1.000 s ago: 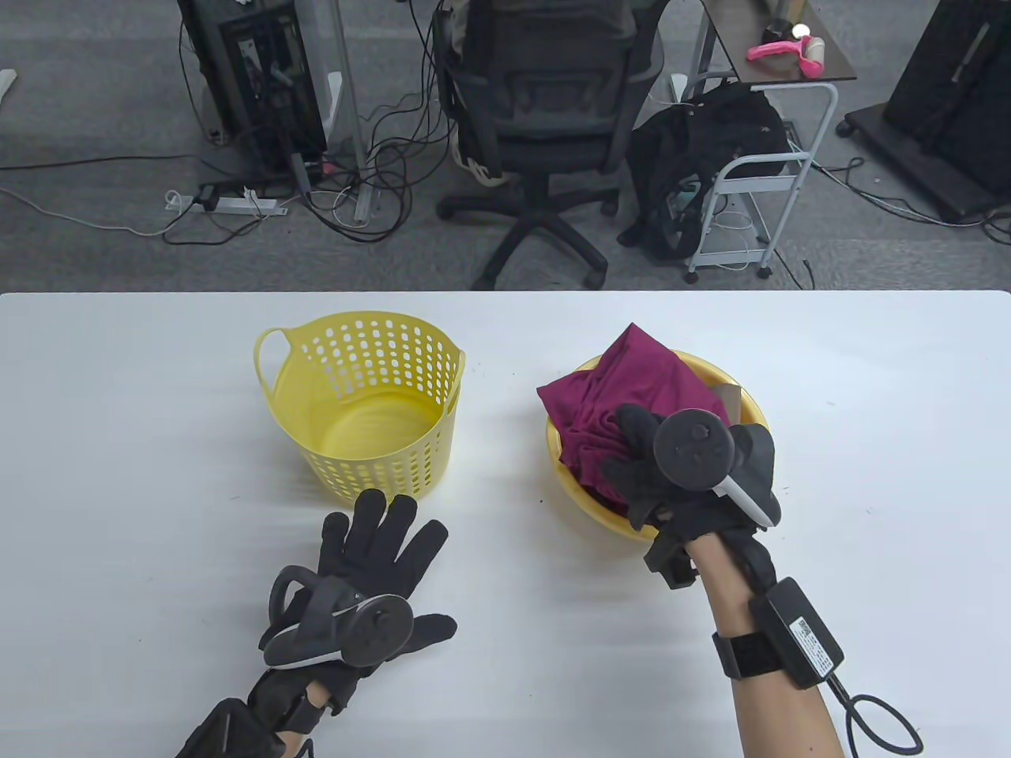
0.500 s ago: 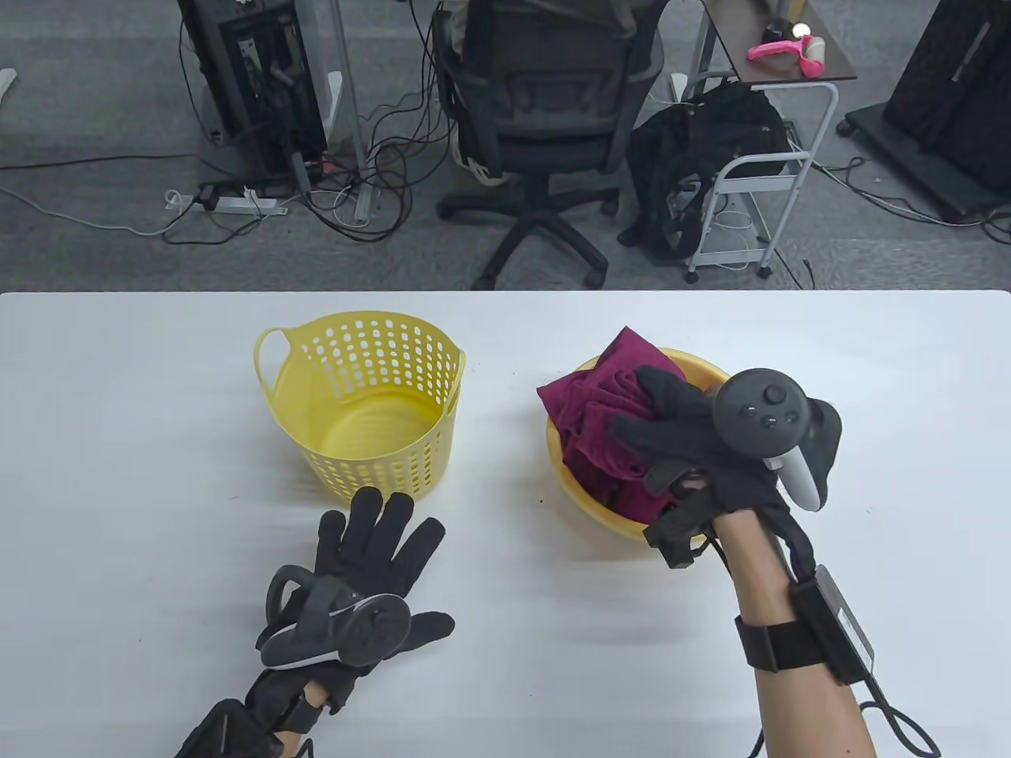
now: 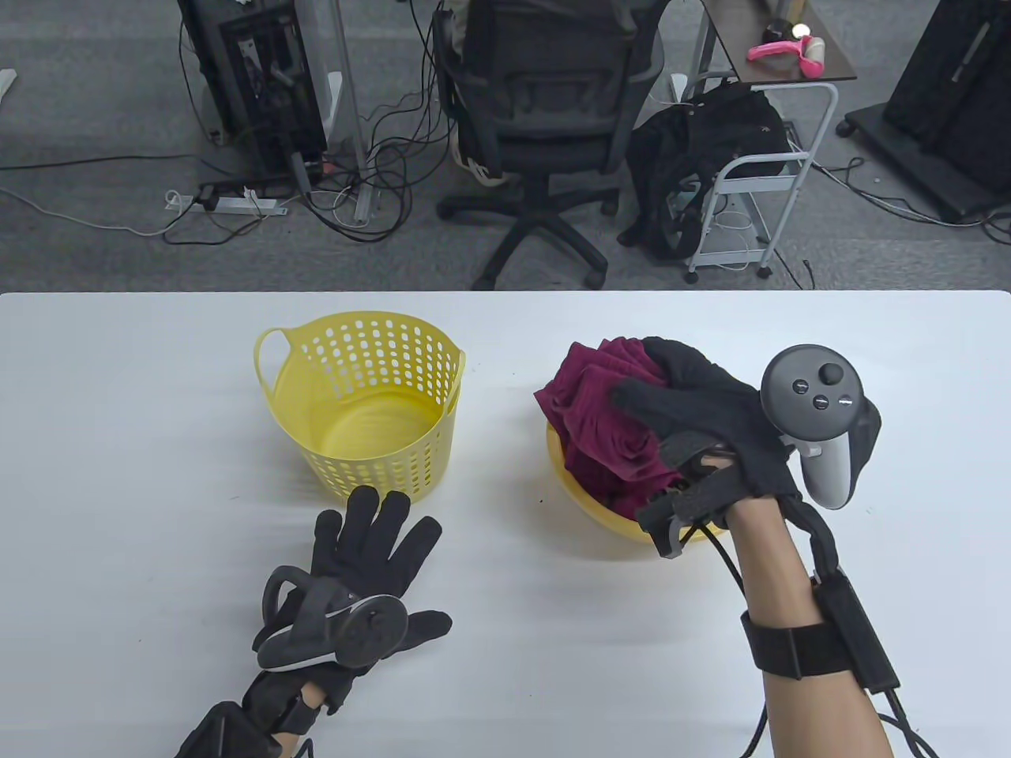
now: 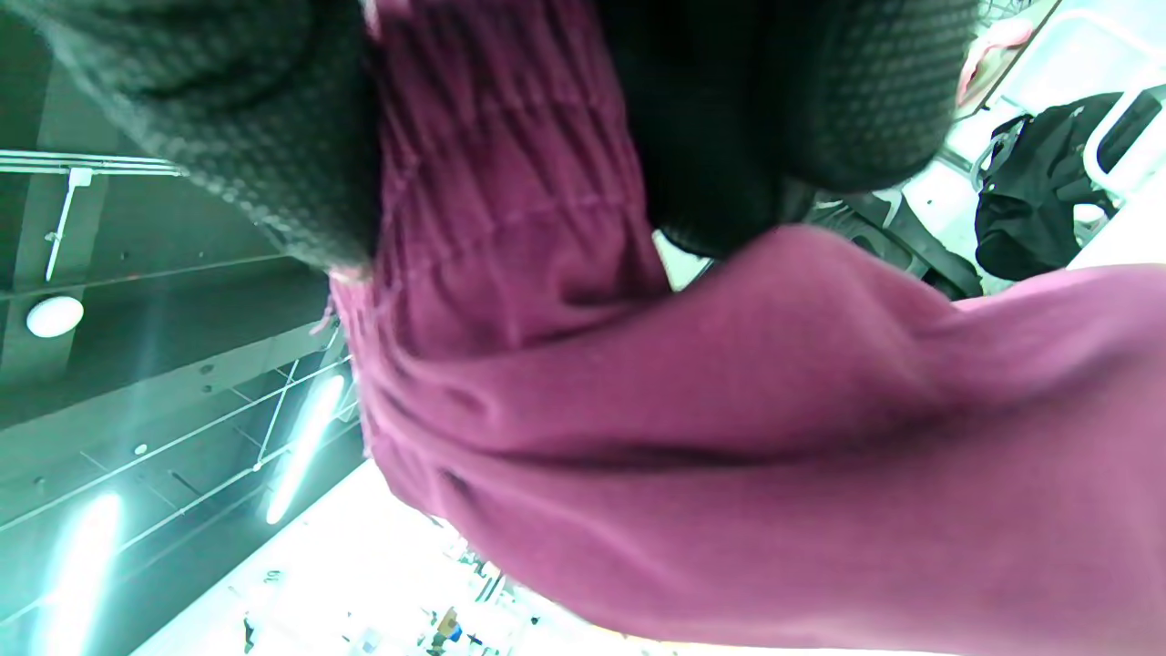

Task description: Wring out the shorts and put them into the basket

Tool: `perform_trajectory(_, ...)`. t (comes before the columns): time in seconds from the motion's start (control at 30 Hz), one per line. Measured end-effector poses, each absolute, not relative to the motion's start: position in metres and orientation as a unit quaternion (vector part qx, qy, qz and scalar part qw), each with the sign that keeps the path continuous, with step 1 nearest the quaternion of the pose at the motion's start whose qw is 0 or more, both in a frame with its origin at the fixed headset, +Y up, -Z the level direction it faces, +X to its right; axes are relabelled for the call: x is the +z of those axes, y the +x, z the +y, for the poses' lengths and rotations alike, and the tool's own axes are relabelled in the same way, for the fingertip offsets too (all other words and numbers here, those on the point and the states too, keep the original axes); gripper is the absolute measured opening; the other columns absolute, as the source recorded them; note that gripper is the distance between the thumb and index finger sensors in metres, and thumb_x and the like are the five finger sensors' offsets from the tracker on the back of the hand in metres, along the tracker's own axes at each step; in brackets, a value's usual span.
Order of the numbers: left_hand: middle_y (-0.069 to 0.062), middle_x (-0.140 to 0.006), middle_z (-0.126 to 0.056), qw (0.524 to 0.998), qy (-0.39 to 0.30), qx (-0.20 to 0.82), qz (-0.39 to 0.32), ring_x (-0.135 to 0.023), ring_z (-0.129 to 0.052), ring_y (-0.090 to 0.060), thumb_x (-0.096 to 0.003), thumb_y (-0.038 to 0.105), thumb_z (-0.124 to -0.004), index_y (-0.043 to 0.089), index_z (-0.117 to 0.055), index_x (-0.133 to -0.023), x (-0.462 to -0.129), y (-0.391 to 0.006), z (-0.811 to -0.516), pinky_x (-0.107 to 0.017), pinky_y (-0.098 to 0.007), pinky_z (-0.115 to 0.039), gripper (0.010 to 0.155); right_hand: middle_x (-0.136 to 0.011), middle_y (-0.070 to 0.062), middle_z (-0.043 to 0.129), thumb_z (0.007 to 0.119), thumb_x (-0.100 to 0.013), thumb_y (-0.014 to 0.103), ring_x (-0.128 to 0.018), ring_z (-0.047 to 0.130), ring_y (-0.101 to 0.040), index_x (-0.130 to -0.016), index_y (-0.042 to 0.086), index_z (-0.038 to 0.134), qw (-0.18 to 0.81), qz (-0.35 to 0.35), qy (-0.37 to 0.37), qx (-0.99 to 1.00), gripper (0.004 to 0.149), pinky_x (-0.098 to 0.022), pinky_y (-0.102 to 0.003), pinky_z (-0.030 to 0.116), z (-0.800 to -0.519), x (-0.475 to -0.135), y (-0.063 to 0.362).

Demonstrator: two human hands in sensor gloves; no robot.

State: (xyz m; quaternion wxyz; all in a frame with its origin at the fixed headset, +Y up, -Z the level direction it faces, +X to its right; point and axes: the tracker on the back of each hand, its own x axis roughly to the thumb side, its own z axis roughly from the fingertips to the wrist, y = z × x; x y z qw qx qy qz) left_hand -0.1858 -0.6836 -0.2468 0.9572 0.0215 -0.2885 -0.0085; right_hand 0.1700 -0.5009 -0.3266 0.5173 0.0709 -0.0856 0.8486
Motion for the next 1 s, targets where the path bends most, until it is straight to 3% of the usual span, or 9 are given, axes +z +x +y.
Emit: perform_trajectory(1.0, -0.035, -0.124, -0.028, 0.958, 0.03, -0.01, -0.284, -0.109, -0.028, -0.069, -0.0465, 0.074, -0.07, 0.018, -0.031, -0.119, -0.245, -0.188, -0.68, -0.064, -0.084, -0.034, 0.1, -0.078, -0.016, 0.088, 0.088, -0.053, 0.05, -0.062, 0.094, -0.036, -0.094, 0.001, 0.071, 0.685, -0.012, 0.111, 0.72, 0.067, -0.047, -0.041, 0.085, -0.462, -0.316, 0.121)
